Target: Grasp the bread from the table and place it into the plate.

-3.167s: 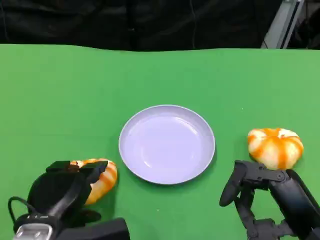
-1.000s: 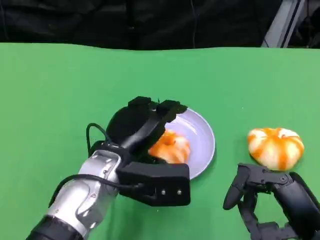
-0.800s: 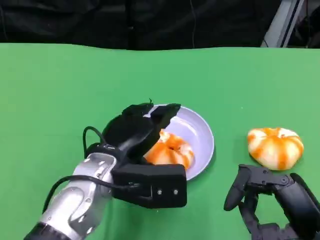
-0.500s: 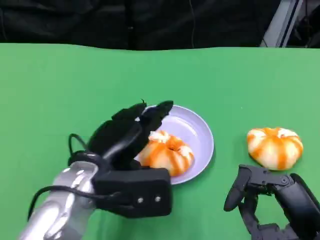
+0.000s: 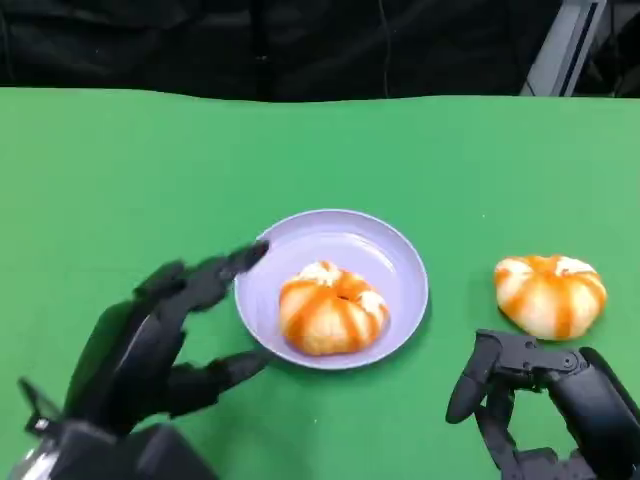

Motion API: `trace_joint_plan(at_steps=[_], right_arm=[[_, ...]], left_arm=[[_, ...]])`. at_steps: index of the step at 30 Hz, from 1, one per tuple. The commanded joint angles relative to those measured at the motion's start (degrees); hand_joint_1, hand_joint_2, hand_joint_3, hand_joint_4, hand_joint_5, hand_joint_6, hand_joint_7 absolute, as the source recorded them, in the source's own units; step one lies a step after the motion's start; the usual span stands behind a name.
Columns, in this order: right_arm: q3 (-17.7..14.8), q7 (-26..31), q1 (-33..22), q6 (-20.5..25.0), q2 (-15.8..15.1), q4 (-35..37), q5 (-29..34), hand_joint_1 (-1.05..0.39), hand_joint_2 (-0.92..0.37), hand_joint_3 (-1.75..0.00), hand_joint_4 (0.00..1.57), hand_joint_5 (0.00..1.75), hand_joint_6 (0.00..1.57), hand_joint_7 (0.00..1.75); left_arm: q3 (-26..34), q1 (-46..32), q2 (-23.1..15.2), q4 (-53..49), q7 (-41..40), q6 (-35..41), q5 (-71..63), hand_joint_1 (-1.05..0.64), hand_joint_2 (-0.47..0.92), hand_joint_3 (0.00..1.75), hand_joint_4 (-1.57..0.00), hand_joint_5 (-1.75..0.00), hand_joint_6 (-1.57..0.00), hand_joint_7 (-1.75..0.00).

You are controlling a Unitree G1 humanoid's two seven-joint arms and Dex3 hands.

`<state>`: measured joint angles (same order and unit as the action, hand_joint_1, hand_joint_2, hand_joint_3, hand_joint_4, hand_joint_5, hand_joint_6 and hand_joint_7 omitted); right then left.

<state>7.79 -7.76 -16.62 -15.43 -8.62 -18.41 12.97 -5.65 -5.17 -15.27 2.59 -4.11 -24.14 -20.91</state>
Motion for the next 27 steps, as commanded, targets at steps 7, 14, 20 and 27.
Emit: trace_joint_plan(at_steps=[7,14,20,27], right_arm=[[-0.66,-0.12,0.91,-0.47,-0.73,1.27,-1.20,0.13,-0.31,-1.44,0.83,1.67,0.80,1.34],[-1.36,-0.05,3.26,-1.54,-1.23,4.30,-1.13,0.10,-0.29,-1.46,0.85,1.66,0.80,1.33],[-1.42,0.33,4.98,-2.44,-1.34,6.73,-0.75,0.09,-0.31,-1.42,0.85,1.67,0.81,1.31],[-1.33,0.50,6.60,-1.20,-1.14,7.85,0.12,0.09,-0.35,-1.37,0.83,1.68,0.79,1.29]], left_arm=[[7.77,-12.97,5.27,4.36,-3.65,-8.50,9.85,0.04,0.52,1.11,-0.88,-1.31,-1.04,-0.70],[8.85,-12.17,7.99,0.78,-1.64,-10.60,15.13,0.08,0.38,1.44,-0.84,-1.74,-0.77,-1.58],[9.44,-9.32,8.36,-2.89,-1.22,-11.38,16.36,0.04,0.38,1.40,-0.84,-1.75,-0.75,-1.63],[10.05,-5.86,8.08,-7.29,-0.50,-12.42,16.03,0.05,0.41,1.36,-0.83,-1.75,-0.74,-1.62]])
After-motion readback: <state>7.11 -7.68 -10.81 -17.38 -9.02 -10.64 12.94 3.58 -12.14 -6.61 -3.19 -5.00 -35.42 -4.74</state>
